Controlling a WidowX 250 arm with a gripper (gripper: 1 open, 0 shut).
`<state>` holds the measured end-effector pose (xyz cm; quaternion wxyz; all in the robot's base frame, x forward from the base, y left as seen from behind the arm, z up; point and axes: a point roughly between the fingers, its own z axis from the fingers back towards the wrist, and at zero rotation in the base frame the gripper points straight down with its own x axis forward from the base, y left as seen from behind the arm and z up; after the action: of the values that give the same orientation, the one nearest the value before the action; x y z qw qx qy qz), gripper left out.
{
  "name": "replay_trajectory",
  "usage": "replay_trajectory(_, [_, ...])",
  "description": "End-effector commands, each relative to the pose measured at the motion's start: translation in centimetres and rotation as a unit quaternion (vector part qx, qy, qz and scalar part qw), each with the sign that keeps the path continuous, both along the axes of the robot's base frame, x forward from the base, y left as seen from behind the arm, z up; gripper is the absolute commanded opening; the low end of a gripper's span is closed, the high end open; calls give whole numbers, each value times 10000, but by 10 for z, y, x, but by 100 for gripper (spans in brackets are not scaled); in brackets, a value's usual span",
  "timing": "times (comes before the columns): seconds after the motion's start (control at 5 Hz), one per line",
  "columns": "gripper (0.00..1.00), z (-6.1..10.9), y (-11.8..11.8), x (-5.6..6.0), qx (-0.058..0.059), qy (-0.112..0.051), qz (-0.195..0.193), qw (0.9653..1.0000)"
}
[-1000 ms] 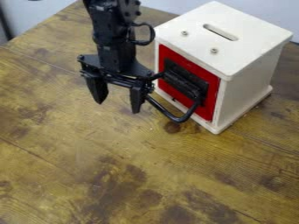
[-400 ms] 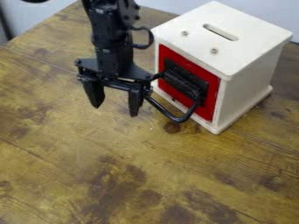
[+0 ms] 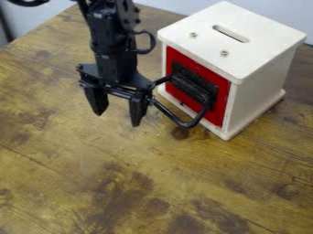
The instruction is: Close the drawer
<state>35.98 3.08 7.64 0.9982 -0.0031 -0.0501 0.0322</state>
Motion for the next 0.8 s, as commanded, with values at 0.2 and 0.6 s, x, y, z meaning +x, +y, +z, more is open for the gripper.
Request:
replay_trajectory(0.2, [100, 27, 13, 13, 102, -411, -175, 9990])
replay_trajectory(0.6, [100, 6, 24, 19, 104, -399, -189, 9990])
